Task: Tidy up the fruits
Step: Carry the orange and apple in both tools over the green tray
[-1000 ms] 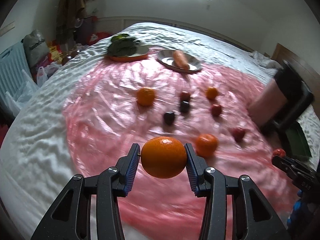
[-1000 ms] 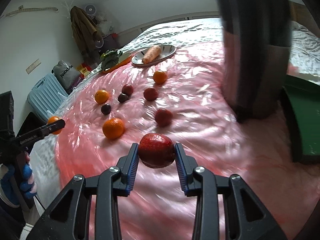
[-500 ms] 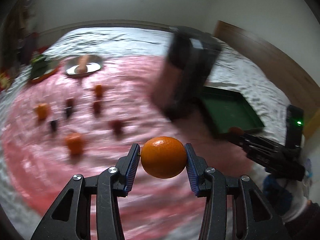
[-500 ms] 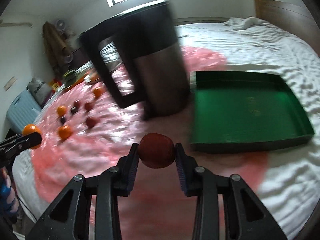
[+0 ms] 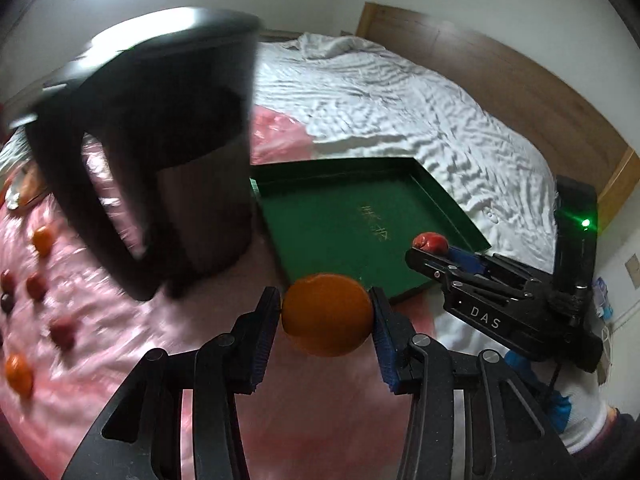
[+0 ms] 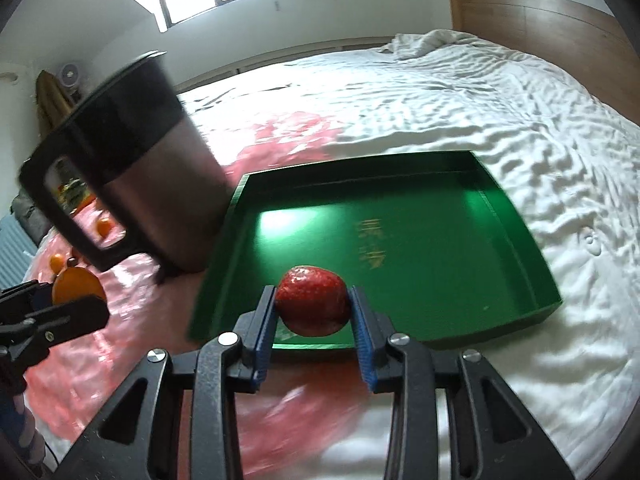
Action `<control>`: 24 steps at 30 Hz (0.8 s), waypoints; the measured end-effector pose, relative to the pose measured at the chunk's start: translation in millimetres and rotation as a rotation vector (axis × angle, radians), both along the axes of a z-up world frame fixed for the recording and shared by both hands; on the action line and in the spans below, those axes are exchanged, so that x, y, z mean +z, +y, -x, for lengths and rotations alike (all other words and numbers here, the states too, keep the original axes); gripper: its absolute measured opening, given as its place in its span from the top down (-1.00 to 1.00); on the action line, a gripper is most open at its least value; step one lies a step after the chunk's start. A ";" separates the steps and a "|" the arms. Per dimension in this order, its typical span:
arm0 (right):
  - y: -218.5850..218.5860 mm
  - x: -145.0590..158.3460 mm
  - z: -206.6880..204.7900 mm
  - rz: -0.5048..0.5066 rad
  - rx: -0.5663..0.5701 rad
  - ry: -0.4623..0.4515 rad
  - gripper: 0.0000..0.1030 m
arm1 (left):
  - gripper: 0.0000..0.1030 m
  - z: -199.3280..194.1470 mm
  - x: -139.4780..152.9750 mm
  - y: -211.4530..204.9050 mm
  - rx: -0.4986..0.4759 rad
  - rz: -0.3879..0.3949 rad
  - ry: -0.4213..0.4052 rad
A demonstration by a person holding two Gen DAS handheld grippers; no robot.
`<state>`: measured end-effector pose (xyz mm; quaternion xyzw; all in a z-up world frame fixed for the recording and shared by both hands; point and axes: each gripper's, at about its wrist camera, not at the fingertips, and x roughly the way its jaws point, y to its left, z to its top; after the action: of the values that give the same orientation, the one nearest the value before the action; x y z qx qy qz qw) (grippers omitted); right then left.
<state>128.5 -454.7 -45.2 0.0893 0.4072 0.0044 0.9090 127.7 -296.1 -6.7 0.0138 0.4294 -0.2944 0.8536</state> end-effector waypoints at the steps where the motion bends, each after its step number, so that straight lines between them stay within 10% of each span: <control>1: -4.4 -2.7 -3.8 0.006 -0.009 0.005 -0.10 | 0.23 -5.9 -3.4 -6.8 -0.003 -0.007 0.007; 24: -57.3 -51.4 -41.4 0.072 -0.093 0.103 -0.10 | 0.23 -50.1 -71.2 -64.3 -0.007 -0.159 0.081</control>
<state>169.9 -512.0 -96.6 0.0753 0.4485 -0.0571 0.8888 177.8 -360.5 -77.8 0.0712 0.4856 -0.2628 0.8307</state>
